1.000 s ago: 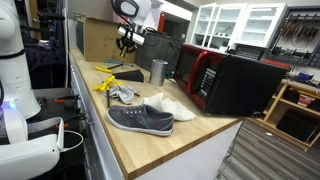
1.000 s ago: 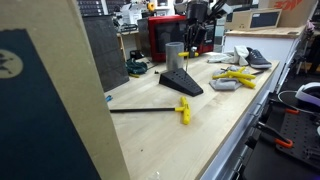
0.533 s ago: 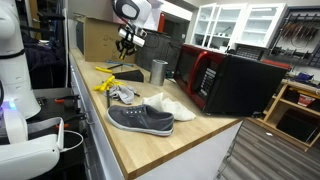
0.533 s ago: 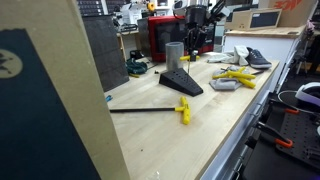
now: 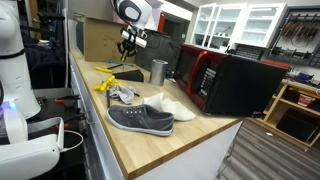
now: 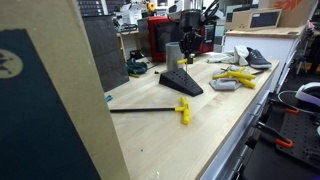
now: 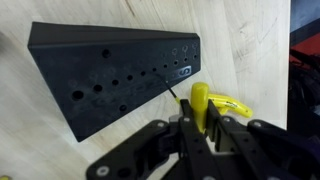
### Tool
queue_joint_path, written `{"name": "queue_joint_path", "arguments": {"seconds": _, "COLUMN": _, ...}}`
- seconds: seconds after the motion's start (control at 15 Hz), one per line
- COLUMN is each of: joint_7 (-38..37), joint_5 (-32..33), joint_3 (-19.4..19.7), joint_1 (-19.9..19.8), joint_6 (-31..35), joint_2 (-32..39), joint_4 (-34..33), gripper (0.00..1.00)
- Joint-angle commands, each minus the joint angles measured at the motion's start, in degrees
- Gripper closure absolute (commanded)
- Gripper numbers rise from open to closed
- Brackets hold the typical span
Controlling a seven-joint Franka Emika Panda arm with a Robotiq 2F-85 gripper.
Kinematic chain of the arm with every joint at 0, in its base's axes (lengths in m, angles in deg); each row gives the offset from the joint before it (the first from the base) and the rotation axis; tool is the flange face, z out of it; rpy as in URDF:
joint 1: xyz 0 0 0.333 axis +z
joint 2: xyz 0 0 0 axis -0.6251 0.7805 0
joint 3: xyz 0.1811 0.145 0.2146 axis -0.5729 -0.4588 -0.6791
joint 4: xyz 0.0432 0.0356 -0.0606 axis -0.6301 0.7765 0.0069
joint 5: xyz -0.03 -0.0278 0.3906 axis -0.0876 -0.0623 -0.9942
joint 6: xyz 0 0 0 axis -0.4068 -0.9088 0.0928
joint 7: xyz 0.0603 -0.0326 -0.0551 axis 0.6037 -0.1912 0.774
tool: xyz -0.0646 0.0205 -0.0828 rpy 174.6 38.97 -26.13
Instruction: Pick up one wrench from the right side of the counter and put it in the silver holder then put it on the black stand.
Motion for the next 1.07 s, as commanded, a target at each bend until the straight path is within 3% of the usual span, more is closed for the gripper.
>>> {"name": "queue_joint_path", "arguments": {"seconds": 0.0, "joint_7": 1.4, "joint_5": -0.2, "joint_3": -1.2, "joint_1": -0.5, "joint_6": -0.7, "joint_2": 2.0, "joint_4": -1.9, "gripper": 0.96}}
{"name": "queue_joint_path", "arguments": {"seconds": 0.67, "joint_7": 0.2, "joint_5": 0.6, "joint_3": -2.9, "joint_1": -0.2, "joint_6": -4.0, "joint_2": -0.4, "joint_4": -0.9, "gripper": 0.96}}
{"name": "queue_joint_path", "arguments": {"seconds": 1.0, "joint_7": -2.3, "joint_5": 6.0, "joint_3": -2.9, "joint_1": 0.0, "joint_6": -2.7, "joint_2": -0.6, "joint_4": -0.9, "gripper": 0.96}}
